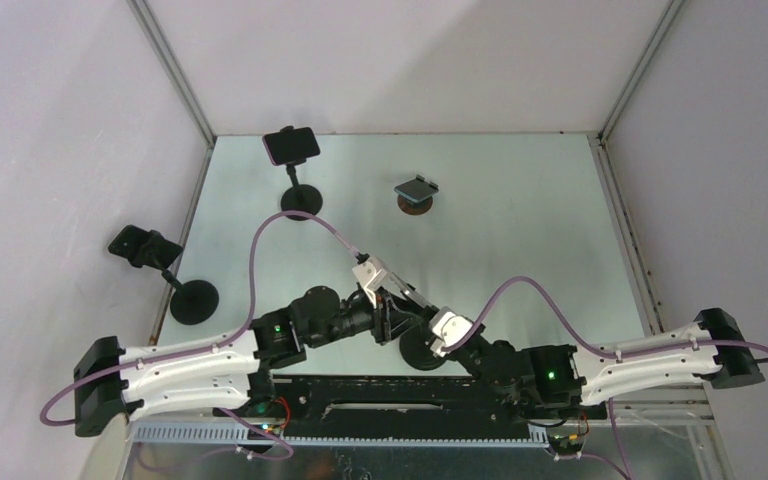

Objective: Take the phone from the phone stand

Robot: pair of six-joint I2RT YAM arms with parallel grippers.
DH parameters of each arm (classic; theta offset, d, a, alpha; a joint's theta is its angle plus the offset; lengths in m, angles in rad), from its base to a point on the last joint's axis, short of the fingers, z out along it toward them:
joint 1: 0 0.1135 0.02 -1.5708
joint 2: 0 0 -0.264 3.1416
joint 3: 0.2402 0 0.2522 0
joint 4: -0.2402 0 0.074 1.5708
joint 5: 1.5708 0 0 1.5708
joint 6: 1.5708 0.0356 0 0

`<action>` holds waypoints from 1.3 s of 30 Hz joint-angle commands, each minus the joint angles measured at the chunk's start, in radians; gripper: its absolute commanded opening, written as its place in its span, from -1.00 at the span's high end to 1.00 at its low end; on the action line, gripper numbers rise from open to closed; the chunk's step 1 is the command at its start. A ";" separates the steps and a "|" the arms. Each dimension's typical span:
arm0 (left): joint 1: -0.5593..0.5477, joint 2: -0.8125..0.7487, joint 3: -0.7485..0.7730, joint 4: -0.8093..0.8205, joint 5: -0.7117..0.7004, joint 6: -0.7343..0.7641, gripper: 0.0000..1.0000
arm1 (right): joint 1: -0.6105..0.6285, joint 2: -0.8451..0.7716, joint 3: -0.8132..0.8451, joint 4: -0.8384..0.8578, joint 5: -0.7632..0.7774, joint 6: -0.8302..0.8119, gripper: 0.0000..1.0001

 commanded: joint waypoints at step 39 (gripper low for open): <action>-0.112 0.180 0.091 0.577 0.335 0.027 1.00 | -0.569 0.166 -0.174 0.491 -0.977 0.173 1.00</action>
